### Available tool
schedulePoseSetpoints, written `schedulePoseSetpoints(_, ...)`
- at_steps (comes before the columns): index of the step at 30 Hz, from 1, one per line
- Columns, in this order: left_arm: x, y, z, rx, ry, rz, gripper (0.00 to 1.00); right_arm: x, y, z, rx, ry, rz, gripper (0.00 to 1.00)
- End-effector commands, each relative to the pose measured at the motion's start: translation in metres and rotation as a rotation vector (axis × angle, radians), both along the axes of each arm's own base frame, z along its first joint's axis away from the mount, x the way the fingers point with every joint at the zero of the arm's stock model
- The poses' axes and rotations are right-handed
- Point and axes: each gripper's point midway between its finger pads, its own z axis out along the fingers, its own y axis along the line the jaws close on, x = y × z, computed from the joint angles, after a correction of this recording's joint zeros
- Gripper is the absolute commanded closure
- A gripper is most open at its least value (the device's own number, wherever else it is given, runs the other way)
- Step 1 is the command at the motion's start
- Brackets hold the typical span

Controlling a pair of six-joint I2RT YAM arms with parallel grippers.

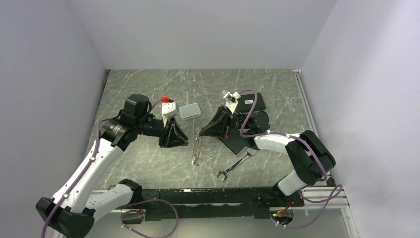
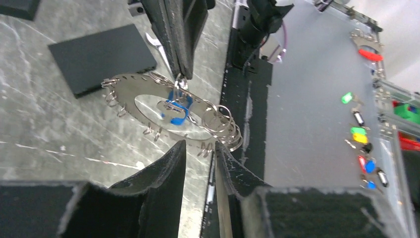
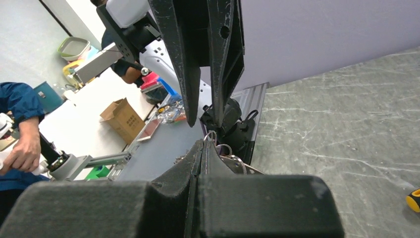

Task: Remove the keys from the keyring
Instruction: Remove the key from the keyring.

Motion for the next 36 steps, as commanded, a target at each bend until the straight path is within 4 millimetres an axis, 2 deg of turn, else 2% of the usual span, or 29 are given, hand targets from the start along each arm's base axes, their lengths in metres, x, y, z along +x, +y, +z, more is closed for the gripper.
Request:
schedulePoseSetpoints(1,0.023,-0.006,0.013,-0.06,-0.175,0.04,0.68,-0.011,-0.009,0.039,0.157,-0.189,-0.014,1.0)
schedulePoseSetpoints(7,0.029,-0.021,0.014,-0.09,-0.175,0.014,0.68,-0.012,-0.008,0.038,0.156,-0.189,-0.007,1.0)
schedulePoseSetpoints(14,0.025,-0.034,0.011,-0.102,-0.166,-0.036,0.68,-0.012,-0.007,0.037,0.156,-0.187,-0.005,1.0)
schedulePoseSetpoints(16,0.023,-0.036,0.009,-0.102,-0.161,-0.046,0.74,-0.012,-0.007,0.037,0.155,-0.184,-0.005,1.0)
schedulePoseSetpoints(21,0.021,-0.036,0.008,-0.089,-0.135,-0.047,0.99,-0.012,-0.007,0.038,0.154,-0.183,-0.003,1.0)
schedulePoseSetpoints(29,0.018,-0.025,0.013,-0.004,-0.108,-0.009,1.0,-0.008,-0.001,0.024,0.08,-0.248,0.03,1.0)
schedulePoseSetpoints(30,0.017,-0.023,0.013,0.011,-0.092,-0.009,1.0,-0.005,0.001,0.021,0.057,-0.255,0.034,0.95)
schedulePoseSetpoints(33,0.015,-0.02,0.008,0.063,-0.03,-0.001,1.0,-0.002,0.003,0.009,-0.011,-0.297,0.067,0.67)
schedulePoseSetpoints(36,0.013,-0.016,-0.001,0.133,0.065,0.005,1.0,0.009,0.002,0.001,-0.077,-0.311,0.074,0.55)
